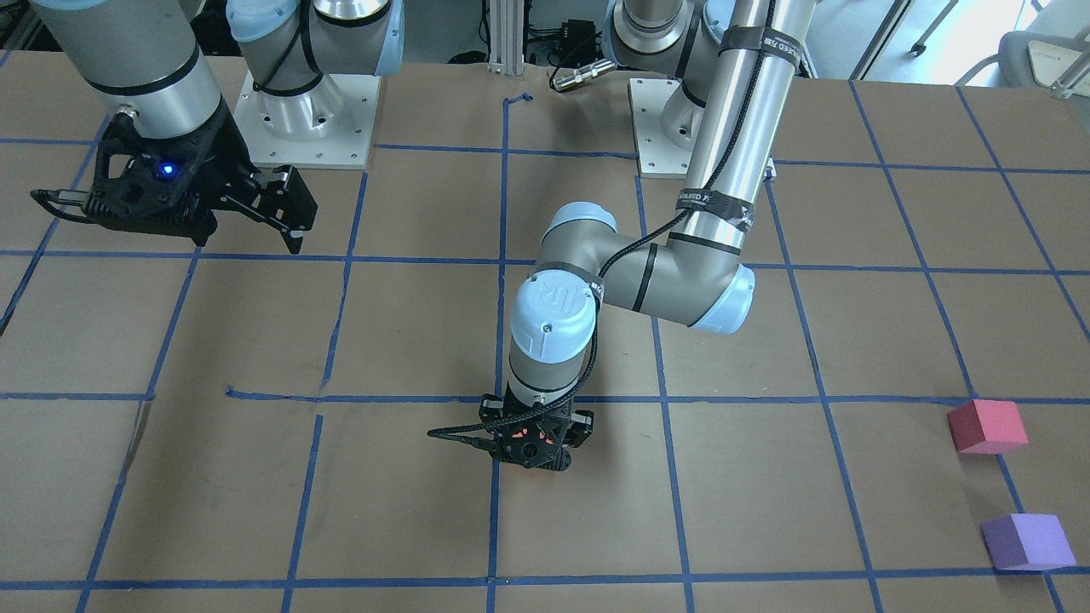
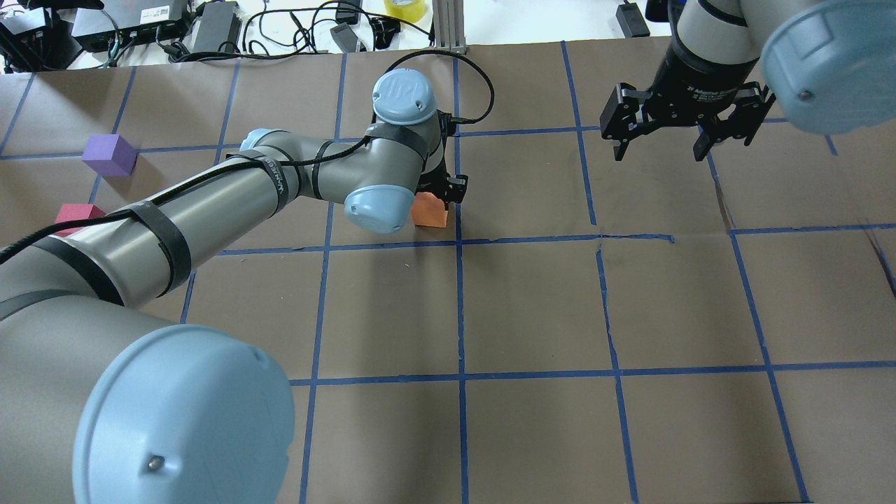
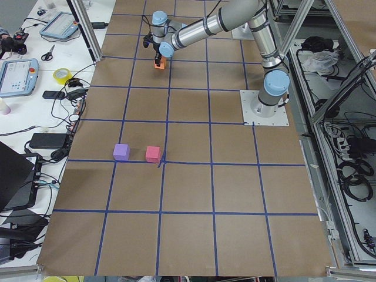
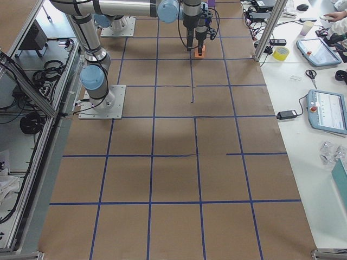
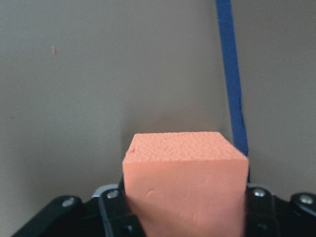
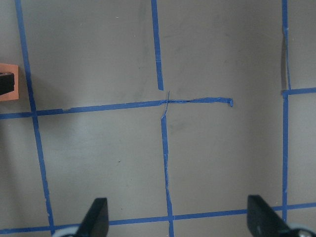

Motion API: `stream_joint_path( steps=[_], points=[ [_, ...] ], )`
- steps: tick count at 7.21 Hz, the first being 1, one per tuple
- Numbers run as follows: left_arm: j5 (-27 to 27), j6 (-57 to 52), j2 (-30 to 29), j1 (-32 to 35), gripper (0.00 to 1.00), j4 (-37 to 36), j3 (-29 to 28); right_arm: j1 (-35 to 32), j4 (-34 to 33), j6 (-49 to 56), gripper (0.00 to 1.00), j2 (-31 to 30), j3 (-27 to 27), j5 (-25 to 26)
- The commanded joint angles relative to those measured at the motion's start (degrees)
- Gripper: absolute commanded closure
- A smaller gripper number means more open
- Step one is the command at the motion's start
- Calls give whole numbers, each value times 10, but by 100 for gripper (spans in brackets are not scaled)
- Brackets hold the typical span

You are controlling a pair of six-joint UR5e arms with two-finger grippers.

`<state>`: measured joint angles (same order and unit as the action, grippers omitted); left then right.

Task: Arrange blocks in a line
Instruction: 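Carry the orange cube with the left gripper toward the purple and pink cubes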

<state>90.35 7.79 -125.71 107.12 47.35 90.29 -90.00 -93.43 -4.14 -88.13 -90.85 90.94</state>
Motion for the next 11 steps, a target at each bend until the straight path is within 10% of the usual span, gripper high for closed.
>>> stream_joint_path(
  steps=[1, 11],
  points=[
    [4, 3, 15, -1, 52, -2, -5, 0, 0, 0, 0, 1, 0, 1],
    [-18, -170, 41, -319, 58, 10, -11, 0, 1, -1, 0, 2, -3, 36]
  ],
)
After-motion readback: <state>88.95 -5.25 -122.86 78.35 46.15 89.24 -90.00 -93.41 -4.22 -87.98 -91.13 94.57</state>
